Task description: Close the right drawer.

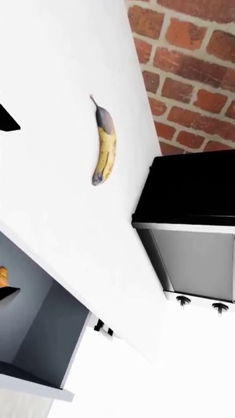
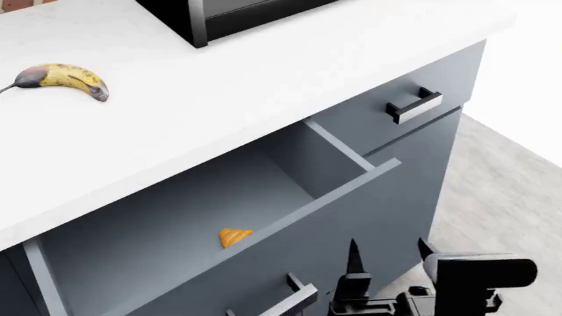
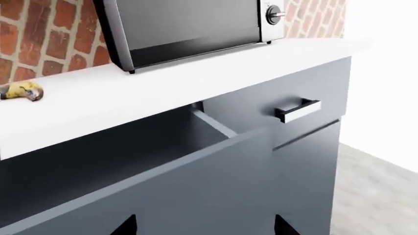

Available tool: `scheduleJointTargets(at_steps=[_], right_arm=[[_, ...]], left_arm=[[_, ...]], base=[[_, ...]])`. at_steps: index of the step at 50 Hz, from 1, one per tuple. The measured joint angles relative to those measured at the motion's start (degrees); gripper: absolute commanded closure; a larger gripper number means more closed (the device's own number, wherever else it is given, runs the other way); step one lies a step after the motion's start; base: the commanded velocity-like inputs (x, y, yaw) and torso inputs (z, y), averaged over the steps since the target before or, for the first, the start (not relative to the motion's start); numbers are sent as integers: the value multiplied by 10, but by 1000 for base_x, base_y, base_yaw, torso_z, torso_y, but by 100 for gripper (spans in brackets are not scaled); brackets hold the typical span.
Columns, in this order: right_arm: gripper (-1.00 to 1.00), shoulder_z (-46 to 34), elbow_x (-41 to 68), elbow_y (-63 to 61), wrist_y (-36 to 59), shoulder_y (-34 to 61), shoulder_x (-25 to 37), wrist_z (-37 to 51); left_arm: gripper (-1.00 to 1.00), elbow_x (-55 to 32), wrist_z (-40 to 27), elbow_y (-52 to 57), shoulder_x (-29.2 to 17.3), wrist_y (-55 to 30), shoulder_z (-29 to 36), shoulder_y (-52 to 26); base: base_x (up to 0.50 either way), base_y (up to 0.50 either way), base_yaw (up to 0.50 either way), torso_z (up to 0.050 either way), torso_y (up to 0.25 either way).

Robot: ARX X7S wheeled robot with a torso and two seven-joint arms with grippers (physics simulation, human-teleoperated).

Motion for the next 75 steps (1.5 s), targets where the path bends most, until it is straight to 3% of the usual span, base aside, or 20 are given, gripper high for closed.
scheduleJointTargets(at_steps=[24, 39, 65, 75], right_arm=[[-100, 153, 128, -274, 225, -23, 105, 96], [-100, 227, 185, -343, 305, -21, 146, 127], [-100, 320, 255, -383, 404, -10, 181, 179], [-100, 340, 280, -390, 435, 9, 193, 200]], left_arm=[[-100, -75, -57, 30, 42, -12, 35, -59], [-100, -106, -87, 8, 132, -7, 105, -114], [-100, -92, -112, 33, 276, -9, 238, -108], [-100, -58, -90, 28, 311, -3, 283, -95]], base=[[0, 0, 0, 0, 0], [0, 0, 0, 0, 0], [0, 0, 0, 0, 0], [0, 0, 0, 0, 0]])
